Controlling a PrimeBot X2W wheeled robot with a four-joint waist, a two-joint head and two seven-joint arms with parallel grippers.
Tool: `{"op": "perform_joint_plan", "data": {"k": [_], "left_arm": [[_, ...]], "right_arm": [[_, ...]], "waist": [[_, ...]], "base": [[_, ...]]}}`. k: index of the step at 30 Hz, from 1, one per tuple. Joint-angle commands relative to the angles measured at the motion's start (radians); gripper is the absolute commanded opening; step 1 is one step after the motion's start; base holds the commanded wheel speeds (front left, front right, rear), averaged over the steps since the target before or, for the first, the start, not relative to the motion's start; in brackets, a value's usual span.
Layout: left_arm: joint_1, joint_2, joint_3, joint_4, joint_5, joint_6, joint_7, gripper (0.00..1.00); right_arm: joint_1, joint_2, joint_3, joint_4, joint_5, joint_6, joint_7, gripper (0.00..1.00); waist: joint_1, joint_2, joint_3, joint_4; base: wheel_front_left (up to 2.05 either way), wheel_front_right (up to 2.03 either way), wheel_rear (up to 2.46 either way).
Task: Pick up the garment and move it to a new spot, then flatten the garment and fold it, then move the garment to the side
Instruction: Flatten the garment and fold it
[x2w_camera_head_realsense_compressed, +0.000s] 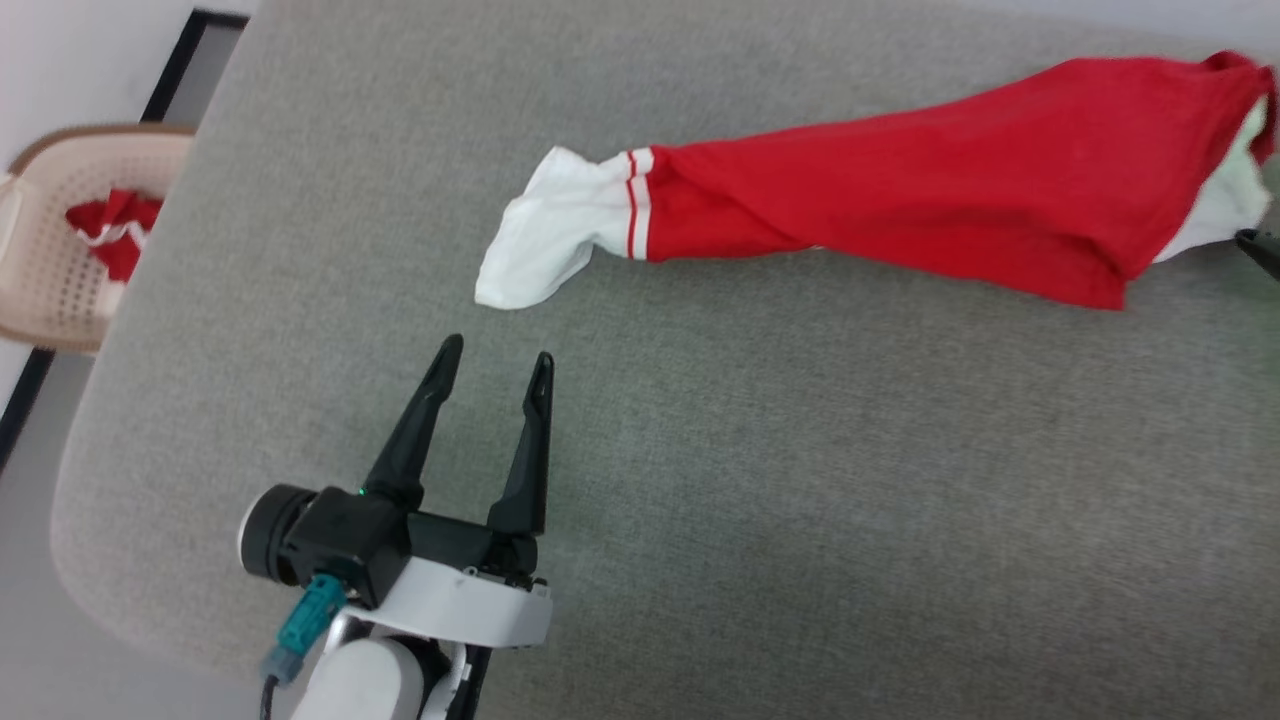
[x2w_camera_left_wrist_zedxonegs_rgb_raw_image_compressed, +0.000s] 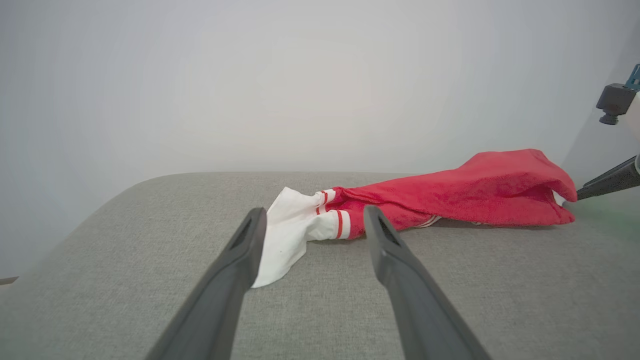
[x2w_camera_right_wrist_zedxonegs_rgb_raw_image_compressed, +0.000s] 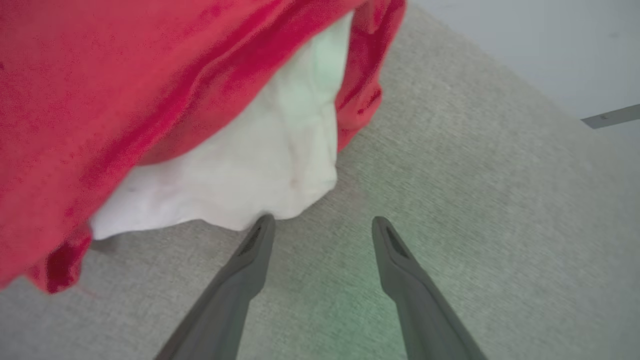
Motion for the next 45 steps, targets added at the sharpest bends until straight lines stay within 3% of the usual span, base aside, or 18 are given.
{"op": "perform_joint_plan", "data": {"k": [1,7,8,10,11,21,27,34,45], "left_arm": [[0.006,-0.023,0.021,0.003,0.019,-0.023,0.0,1.0],[0.002,-0.077,0.088,0.013,0.07,-0.085,0.0,1.0],[0.003,-0.084,0.099,0.014,0.079,-0.095,0.0,1.0],[0.006,-0.096,0.118,0.012,0.094,-0.108,0.0,1.0],[0.01,-0.101,0.129,0.012,0.101,-0.116,0.0,1.0],[0.042,-0.129,0.205,0.013,0.146,-0.155,0.0,1.0],[0.068,-0.136,0.244,0.004,0.164,-0.168,0.0,1.0],[0.082,-0.14,0.26,0.0,0.178,-0.182,0.0,1.0],[0.106,-0.148,0.274,-0.003,0.184,-0.192,0.0,1.0]], "right_arm": [[-0.027,0.01,0.01,0.022,-0.001,-0.001,-0.001,1.0],[-0.05,0.035,0.067,0.083,0.002,-0.001,0.02,1.0],[-0.049,0.038,0.079,0.088,0.004,-0.001,0.026,0.74],[-0.048,0.045,0.104,0.092,0.013,-0.001,0.035,0.05],[-0.048,0.04,0.126,0.086,0.004,-0.001,0.034,0.0],[-0.051,-0.021,0.157,0.031,0.048,-0.002,-0.093,0.0],[0.021,-0.116,0.168,-0.052,0.077,-0.002,-0.136,0.0],[0.152,-0.213,0.093,-0.093,0.136,-0.002,-0.169,0.0],[0.416,-0.276,-0.08,-0.041,0.17,-0.002,-0.252,0.0]], "waist": [[0.0,-0.0001,0.059,0.045],[0.0,-0.0001,0.086,0.042],[0.0,-0.0001,0.087,0.038],[0.0,-0.0001,0.085,0.029],[0.0,-0.0001,0.082,0.023],[0.0,-0.0001,0.026,-0.054],[0.0,-0.0001,-0.009,-0.113],[0.0,-0.0001,-0.031,-0.145],[0.0,-0.0001,-0.045,-0.14]], "base": [[0.0,0.0,0.0],[0.0,0.0,0.0],[0.0,0.0,0.0],[0.0,0.0,0.0],[0.0,0.0,0.0],[0.0,0.0,0.0],[0.0,0.0,0.0],[0.0,0.0,0.0],[0.0,0.0,0.0]]}}
